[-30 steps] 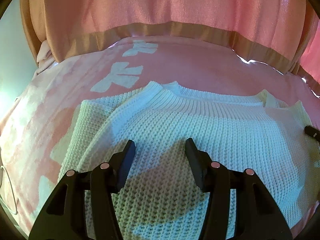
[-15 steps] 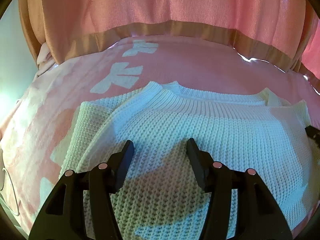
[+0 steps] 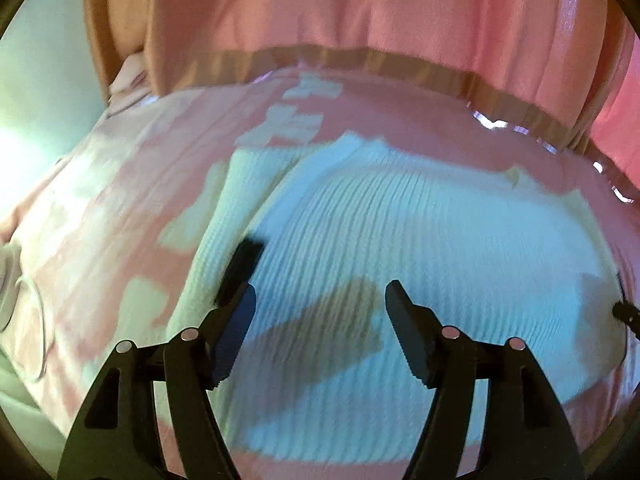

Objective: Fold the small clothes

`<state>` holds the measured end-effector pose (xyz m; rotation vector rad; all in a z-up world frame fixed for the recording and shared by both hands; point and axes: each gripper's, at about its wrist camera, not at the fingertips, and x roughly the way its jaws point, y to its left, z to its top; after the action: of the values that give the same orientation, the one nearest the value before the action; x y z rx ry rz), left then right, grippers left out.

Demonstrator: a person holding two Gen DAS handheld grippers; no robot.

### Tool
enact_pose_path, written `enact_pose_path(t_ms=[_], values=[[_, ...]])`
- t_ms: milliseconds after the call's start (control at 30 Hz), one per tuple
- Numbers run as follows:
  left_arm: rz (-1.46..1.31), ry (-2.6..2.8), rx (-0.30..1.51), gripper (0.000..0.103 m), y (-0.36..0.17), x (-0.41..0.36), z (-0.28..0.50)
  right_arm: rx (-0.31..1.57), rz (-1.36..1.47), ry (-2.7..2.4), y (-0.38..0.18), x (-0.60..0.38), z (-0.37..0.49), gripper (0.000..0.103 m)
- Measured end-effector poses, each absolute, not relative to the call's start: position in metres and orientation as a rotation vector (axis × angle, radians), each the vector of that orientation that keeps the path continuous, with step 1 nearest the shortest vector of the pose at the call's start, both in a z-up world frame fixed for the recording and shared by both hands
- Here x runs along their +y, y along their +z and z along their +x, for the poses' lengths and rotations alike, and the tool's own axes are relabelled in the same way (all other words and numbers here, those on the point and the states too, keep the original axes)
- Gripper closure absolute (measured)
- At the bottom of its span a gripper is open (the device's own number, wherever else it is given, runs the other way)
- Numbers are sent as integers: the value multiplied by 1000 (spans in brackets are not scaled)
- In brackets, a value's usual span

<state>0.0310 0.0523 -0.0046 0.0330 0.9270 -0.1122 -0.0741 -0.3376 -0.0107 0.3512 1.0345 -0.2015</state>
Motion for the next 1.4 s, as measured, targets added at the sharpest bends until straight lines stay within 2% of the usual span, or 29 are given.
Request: enact_pose_path(t_ms=[67,133,167,200,267,367,467,500,567,600,633,667,700,767,833,900,1167,1233,1333,1367,1400], values=[[13,-106,953,39,-11,59,27,1057,402,-151,-19,-334,-77,49],[38,-87,946,50,-13,59,23,1067,331,-151,-22,-324,-76,85],[66,-66,939,61,-13,58,23,1055,315,-148,-18,-321,-76,91],[74,-55,937,72,-12,59,21,1036,303,-162,-11,-320,-78,91],[72,-36,940,77,-12,65,20,988,302,-229,2,-326,-88,91],[62,-45,958,75,-17,70,22,1073,305,-267,-19,-330,-87,89],[97,-44,942,75,-16,67,18,1047,234,-275,-11,-318,-88,82],[86,-52,938,72,-13,68,15,1027,248,-264,-5,-317,-91,77],[51,-60,911,68,-5,73,10,1001,275,-243,5,-319,-96,74],[24,-62,890,57,2,77,6,981,286,-227,12,-323,-98,66],[1,-62,876,48,7,80,6,970,286,-220,17,-326,-97,54],[-17,-55,862,30,13,83,7,960,279,-207,23,-330,-93,49],[-28,-36,838,22,20,87,12,957,277,-195,28,-334,-87,42],[-19,-23,826,22,27,91,27,957,283,-165,33,-338,-72,38],[-19,-28,846,16,29,94,45,965,281,-133,34,-344,-47,30],[-37,-38,880,13,25,98,70,981,268,-111,28,-347,-27,29],[-119,-103,1075,13,-20,95,119,1095,408,-39,-25,-364,20,27],[-148,-139,1098,17,-25,94,120,1081,417,-24,-25,-365,22,26],[-210,-174,1110,34,-28,99,126,1077,443,5,-26,-369,30,29],[-229,-180,1110,42,-28,100,128,1075,462,14,-27,-372,32,35],[-258,-186,1107,54,-28,102,130,1067,474,30,-26,-372,35,58]])
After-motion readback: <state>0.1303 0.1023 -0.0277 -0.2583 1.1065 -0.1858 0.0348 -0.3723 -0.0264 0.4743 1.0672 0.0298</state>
